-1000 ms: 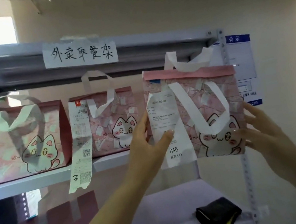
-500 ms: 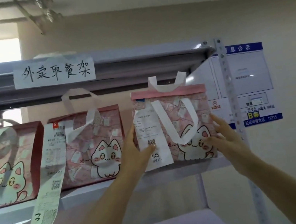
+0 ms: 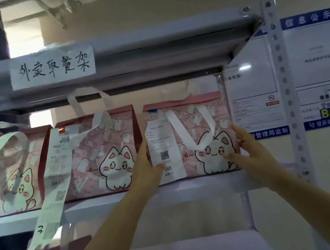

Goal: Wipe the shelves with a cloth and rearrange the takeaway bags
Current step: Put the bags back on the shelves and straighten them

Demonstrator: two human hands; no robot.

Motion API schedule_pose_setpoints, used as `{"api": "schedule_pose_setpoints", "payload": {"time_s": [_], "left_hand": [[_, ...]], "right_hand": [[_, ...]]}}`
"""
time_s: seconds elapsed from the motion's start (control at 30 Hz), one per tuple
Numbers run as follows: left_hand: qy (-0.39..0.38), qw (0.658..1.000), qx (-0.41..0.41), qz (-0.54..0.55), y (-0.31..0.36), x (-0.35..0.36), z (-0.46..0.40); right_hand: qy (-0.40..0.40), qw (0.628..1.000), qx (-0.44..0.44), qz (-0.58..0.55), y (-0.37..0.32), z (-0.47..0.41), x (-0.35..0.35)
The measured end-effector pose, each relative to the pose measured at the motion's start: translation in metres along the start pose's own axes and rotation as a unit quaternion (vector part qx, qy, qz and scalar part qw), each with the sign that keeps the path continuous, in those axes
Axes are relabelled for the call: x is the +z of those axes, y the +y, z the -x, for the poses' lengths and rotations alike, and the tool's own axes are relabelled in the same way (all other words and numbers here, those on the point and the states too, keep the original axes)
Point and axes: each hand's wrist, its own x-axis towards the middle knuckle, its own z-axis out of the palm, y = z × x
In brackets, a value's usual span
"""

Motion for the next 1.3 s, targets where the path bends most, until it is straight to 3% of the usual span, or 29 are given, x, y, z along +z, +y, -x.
{"api": "schedule_pose_setpoints", "payload": {"time_s": [0.23,0.53,0.7,1.0,1.3], "left_hand": [[0.025,0.994,0.056,-0.091,0.01,0.004,0.021],[-0.008,0.986,0.134,-0.096,0.018,-0.003,0.074],[-0.03,0.977,0.169,-0.13,-0.005,-0.019,0.112],[-0.049,0.983,0.088,-0.153,-0.084,-0.079,0.158],[-0.043,0.97,-0.058,-0.233,-0.203,-0.188,0.179]], "right_hand": [[0.0,0.999,-0.038,0.015,-0.003,0.017,-0.005],[-0.06,0.995,-0.077,0.035,-0.021,0.06,0.0],[-0.154,0.981,-0.107,0.06,-0.03,0.09,0.03],[-0.296,0.947,-0.077,0.095,0.007,0.121,0.142],[-0.358,0.928,0.072,0.077,0.064,0.133,0.284]]}}
